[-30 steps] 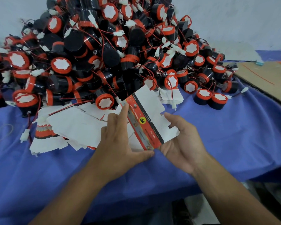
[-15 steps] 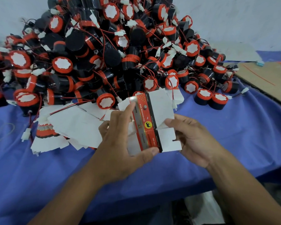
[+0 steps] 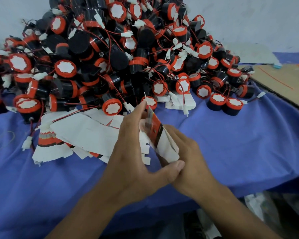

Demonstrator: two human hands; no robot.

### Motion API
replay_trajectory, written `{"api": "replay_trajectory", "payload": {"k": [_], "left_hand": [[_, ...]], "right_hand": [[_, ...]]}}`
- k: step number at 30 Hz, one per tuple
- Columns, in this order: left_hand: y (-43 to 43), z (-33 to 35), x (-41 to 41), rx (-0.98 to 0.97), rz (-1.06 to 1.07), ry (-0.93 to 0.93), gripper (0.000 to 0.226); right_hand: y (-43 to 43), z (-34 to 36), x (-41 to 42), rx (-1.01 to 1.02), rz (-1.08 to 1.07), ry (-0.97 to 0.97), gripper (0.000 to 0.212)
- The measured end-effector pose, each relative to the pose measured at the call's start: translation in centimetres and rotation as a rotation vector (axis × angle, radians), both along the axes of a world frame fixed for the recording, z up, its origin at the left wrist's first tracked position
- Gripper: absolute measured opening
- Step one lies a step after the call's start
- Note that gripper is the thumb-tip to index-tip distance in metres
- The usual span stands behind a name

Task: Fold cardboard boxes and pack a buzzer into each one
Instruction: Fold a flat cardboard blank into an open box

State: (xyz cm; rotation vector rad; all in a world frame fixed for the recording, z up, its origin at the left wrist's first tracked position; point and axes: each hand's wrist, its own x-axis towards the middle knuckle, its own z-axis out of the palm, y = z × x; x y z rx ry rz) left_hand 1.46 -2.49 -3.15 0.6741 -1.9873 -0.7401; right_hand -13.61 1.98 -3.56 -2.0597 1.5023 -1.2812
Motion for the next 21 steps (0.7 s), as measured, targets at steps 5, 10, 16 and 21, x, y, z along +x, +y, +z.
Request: {"api": "replay_trajectory", "payload": {"k": [5,10,16,21], "left_hand": [[-0.2,-0.2,0.5,-0.011,-0.085,0.099,0.106],[-0.4,-0.2,1.0,0.089,-0.14,0.09,0.121],[-0.2,-0.5,0.6,0.126,-0.113,-0.125,0.106],[0.0,-0.6,-0.1,0.195,-0.157,-0.091,0.086]], "right_hand": [[-0.4,0.1,-1.0,-0.055,-0.073,0.091,0.057],[-0.4,0.3,-1.1,-0.044,-0.186,-0.033,0.045],[-0.6,0.7,-1.5,0.002,-0.275,-0.475,0.033],[-0.2,0.3,-0.8,0.103,-0.223,-0.489,0.042]]}}
